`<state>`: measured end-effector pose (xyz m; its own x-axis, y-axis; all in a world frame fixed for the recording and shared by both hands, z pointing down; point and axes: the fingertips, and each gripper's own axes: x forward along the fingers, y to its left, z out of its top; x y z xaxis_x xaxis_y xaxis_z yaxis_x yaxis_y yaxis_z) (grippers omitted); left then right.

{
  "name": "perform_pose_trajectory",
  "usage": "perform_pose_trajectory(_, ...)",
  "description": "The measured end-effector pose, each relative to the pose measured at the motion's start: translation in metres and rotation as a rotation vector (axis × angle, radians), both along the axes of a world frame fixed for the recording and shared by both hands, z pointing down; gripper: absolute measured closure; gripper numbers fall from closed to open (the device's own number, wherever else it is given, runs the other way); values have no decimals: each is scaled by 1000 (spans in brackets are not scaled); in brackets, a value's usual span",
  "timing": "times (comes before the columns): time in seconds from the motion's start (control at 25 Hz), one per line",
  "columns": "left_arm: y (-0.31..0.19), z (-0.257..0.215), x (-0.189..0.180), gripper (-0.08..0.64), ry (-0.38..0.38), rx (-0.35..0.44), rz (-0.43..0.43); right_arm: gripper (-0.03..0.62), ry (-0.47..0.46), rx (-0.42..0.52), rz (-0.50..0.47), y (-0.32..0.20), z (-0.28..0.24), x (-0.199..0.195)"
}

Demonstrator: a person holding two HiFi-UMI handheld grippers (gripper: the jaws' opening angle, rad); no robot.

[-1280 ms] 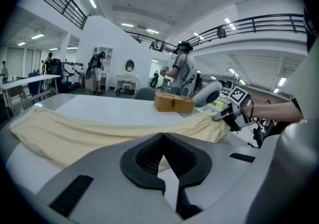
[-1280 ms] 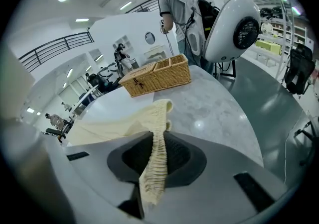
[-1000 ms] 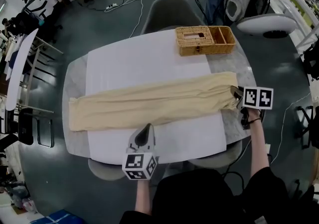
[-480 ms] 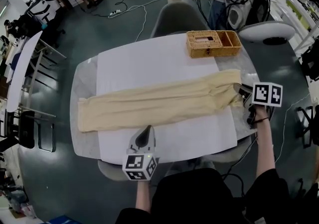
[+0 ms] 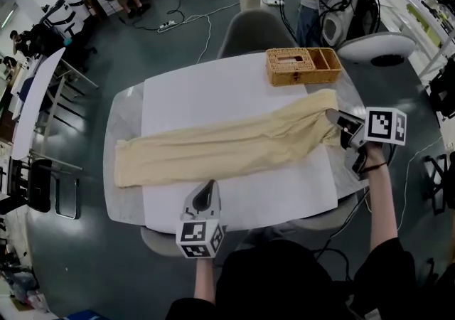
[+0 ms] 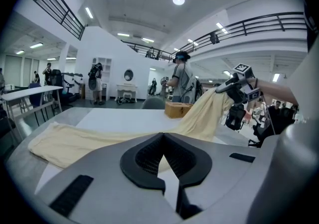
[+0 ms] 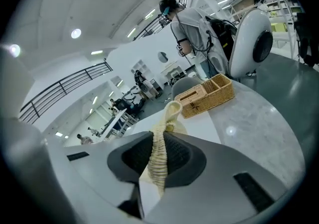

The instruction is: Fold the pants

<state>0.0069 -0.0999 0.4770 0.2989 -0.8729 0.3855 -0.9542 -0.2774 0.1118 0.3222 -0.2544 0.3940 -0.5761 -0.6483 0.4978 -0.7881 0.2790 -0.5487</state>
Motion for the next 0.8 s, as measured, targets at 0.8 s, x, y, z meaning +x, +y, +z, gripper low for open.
perform_pose_trajectory(0.8, 33, -34, -34, 546, -40, 58, -196, 535, -92, 83, -207, -9, -52, -96)
